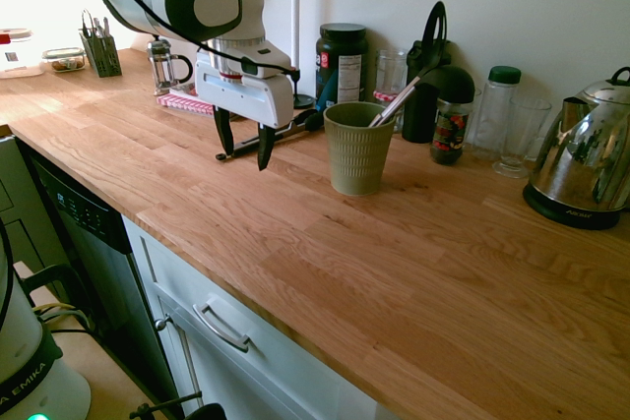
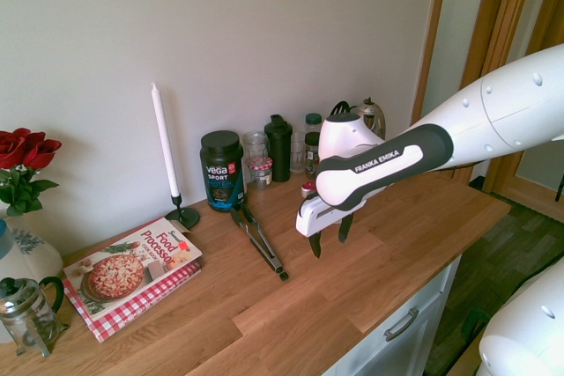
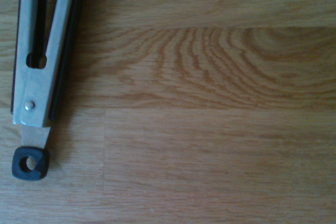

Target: Put the tongs back in the holder

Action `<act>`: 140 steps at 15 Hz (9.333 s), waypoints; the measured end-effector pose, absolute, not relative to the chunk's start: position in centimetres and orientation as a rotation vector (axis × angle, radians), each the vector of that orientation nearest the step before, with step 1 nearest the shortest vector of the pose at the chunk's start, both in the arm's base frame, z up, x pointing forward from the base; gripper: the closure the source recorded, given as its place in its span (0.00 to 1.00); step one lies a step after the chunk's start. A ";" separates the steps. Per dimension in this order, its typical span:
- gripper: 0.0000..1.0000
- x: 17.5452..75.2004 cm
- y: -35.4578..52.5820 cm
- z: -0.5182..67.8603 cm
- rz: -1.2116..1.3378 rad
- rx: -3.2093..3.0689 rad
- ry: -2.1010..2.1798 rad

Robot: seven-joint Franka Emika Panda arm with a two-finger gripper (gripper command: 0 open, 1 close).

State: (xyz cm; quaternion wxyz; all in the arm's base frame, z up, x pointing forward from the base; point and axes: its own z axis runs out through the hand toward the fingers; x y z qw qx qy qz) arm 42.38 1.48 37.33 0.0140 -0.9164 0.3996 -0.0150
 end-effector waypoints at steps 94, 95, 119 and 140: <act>1.00 50.7 -8.0 55.8 -1.480 -2.209 1.194; 1.00 50.6 -8.1 55.4 -1.477 -2.215 1.192; 0.00 45.8 -9.4 45.2 -1.282 -2.305 1.227; 0.00 39.0 1.5 54.0 -0.484 -2.761 1.208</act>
